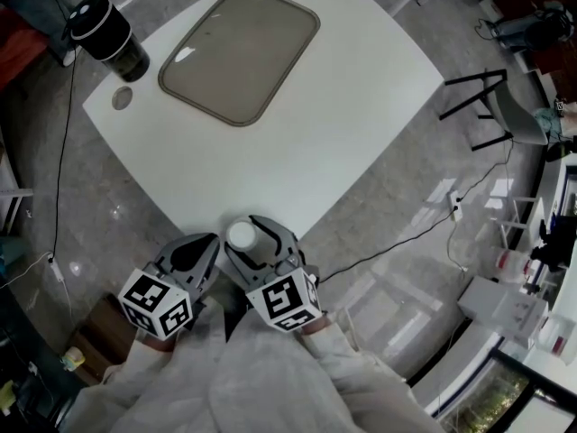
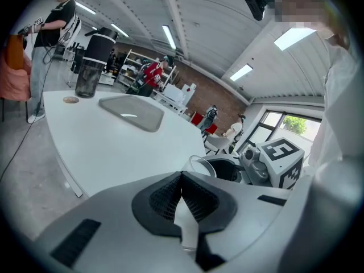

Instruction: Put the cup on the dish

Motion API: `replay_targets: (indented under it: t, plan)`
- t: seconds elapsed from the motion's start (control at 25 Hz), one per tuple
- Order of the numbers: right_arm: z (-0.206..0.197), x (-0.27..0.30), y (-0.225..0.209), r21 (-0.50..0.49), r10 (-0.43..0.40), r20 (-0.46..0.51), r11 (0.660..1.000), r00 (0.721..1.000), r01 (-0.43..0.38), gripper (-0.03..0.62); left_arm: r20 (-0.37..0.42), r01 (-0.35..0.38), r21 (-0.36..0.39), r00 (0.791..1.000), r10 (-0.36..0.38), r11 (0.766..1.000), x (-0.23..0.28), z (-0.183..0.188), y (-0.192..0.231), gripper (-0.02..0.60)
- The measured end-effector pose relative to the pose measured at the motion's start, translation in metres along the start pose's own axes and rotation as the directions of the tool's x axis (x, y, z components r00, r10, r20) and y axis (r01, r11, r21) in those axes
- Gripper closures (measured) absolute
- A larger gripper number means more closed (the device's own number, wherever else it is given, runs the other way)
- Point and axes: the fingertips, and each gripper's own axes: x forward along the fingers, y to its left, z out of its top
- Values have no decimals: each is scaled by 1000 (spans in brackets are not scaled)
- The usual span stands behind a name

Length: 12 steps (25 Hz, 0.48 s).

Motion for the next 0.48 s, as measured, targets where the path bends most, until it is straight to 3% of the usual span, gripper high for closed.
replay_targets:
  t: [0.48]
  plan:
    - [39,-18,3,-12,-70,39,997,997,70,321,46,47,93,998,-51,995,-13,34,-6,574]
